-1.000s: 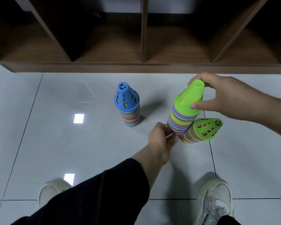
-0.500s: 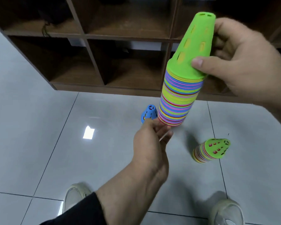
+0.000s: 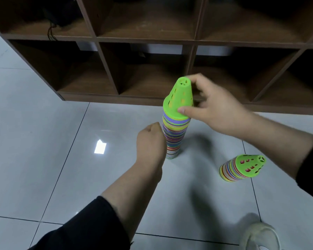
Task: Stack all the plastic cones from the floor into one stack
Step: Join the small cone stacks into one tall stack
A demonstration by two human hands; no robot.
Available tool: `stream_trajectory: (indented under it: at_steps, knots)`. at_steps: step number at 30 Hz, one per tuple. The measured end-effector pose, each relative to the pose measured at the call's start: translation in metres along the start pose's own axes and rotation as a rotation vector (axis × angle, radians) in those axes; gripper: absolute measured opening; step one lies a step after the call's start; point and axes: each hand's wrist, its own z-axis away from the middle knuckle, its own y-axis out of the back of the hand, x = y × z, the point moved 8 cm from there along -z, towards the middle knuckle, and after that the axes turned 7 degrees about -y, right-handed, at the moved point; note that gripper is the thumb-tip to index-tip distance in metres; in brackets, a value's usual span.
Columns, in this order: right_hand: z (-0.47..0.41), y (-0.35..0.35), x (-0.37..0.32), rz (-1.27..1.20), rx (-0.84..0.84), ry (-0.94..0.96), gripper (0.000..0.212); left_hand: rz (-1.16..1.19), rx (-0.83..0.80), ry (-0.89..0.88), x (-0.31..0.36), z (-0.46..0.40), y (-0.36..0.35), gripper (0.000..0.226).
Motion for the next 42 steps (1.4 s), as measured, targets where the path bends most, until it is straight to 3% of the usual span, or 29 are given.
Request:
stream_trajectory:
  at_steps: [2, 4, 8, 11, 13, 15, 17, 19, 23, 28, 34, 37, 42]
  knots:
    - [0.002, -0.010, 0.013, -0.018, -0.003, -0.012, 0.055, -0.020, -0.182, -0.165, 0.009, 0.003, -0.013, 0.050]
    - [0.001, -0.011, 0.016, -0.009, 0.010, -0.001, 0.058, -0.039, -0.246, -0.245, 0.010, 0.006, -0.018, 0.056]
    - [0.005, -0.009, 0.014, 0.026, -0.042, -0.010, 0.063, -0.102, -0.056, -0.249, -0.008, 0.007, -0.007, 0.032]
    - [0.016, 0.014, 0.014, 0.050, 0.034, -0.033, 0.068, -0.121, 0.124, -0.211, -0.029, 0.018, 0.002, 0.012]
    - [0.031, 0.043, 0.027, 0.044, 0.118, -0.104, 0.054, -0.159, 0.019, -0.258, -0.035, 0.032, -0.018, 0.015]
    - [0.055, 0.067, 0.051, 0.234, 0.122, -0.193, 0.042, -0.196, -0.160, -0.274, -0.042, 0.047, -0.050, 0.015]
    - [0.089, 0.082, 0.081, 0.471, 0.046, -0.320, 0.051, -0.253, -0.323, -0.277, -0.055, 0.059, -0.082, 0.005]
    - [0.121, 0.090, 0.111, 0.569, -0.036, -0.431, 0.069, -0.336, -0.454, -0.262, -0.073, 0.068, -0.111, 0.017]
    - [0.171, 0.080, 0.160, 0.612, -0.190, -0.535, 0.083, -0.506, -0.603, -0.157, -0.117, 0.074, -0.153, 0.042]
    - [0.190, 0.062, 0.198, 0.634, -0.099, -0.496, 0.044, -0.602, -0.709, 0.011, -0.168, 0.071, -0.185, 0.048]
    - [0.183, 0.073, 0.223, 0.584, -0.015, -0.468, 0.032, -0.501, -0.693, 0.251, -0.208, 0.053, -0.207, 0.048]
    - [0.186, 0.091, 0.237, 0.477, 0.018, -0.518, 0.031, -0.306, -0.615, 0.423, -0.217, 0.054, -0.215, 0.045]
    - [0.193, 0.112, 0.256, 0.330, 0.065, -0.571, 0.031, -0.047, -0.506, 0.662, -0.219, 0.062, -0.234, 0.023]
